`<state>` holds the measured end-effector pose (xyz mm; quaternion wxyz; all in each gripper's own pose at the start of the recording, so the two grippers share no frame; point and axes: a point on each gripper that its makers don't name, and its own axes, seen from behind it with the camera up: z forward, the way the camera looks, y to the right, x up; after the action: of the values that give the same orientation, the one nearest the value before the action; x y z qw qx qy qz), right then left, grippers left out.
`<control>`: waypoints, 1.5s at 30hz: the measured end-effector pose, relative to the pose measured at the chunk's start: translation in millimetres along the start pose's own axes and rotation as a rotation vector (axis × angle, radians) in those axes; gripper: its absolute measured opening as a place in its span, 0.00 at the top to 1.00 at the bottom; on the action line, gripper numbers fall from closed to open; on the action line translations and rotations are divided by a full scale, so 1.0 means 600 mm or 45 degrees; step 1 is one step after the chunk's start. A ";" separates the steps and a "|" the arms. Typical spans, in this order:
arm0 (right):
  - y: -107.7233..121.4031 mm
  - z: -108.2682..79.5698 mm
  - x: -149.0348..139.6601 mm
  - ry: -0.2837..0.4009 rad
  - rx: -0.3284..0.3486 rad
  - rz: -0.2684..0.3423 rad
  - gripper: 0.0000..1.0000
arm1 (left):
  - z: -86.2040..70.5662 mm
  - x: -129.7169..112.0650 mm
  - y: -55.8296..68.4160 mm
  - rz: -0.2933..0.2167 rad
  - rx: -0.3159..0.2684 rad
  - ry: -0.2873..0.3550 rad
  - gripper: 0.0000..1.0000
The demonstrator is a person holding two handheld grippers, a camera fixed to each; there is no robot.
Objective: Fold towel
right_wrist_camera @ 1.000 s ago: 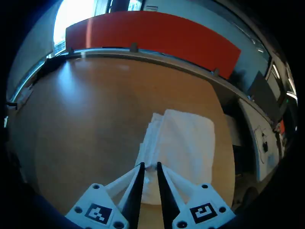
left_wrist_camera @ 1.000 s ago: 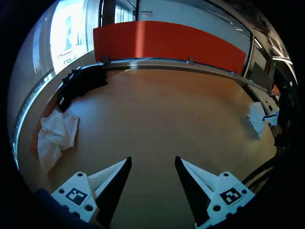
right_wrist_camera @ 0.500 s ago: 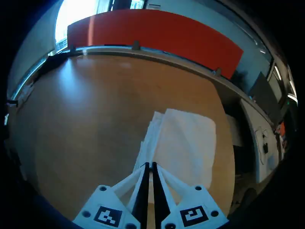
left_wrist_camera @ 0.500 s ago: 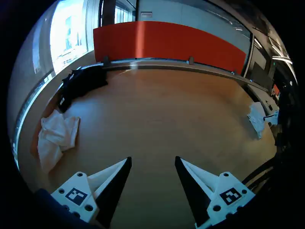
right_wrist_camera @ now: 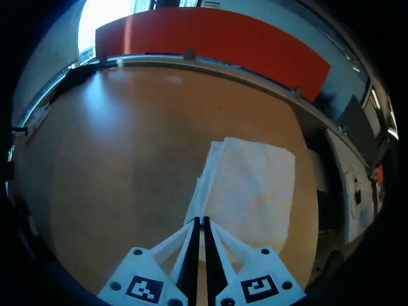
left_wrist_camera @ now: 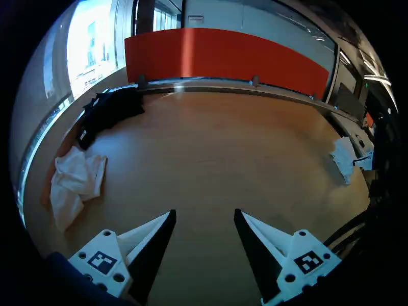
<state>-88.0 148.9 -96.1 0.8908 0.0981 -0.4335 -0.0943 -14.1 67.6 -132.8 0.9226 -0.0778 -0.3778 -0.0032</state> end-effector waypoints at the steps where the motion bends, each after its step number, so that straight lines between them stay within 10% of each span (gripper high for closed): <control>1: 0.001 0.000 0.000 0.001 -0.001 0.000 0.94 | 0.000 0.000 0.000 0.000 0.000 0.000 0.16; 16: 0.012 -0.007 0.017 0.047 -0.029 0.041 0.52 | 0.001 0.007 -0.004 -0.003 0.005 0.010 0.16; 25: 0.024 -0.021 0.040 0.122 -0.062 0.120 0.02 | 0.005 0.016 -0.004 -0.008 -0.001 0.027 0.16; 45: 0.017 -0.043 0.113 0.354 -0.087 0.243 0.00 | 0.018 0.061 -0.017 -0.018 0.011 0.132 0.16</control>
<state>-25.9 143.9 -57.9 0.9499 0.0381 -0.3100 -0.0095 3.6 61.1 -98.2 0.9412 -0.0709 -0.3302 -0.0120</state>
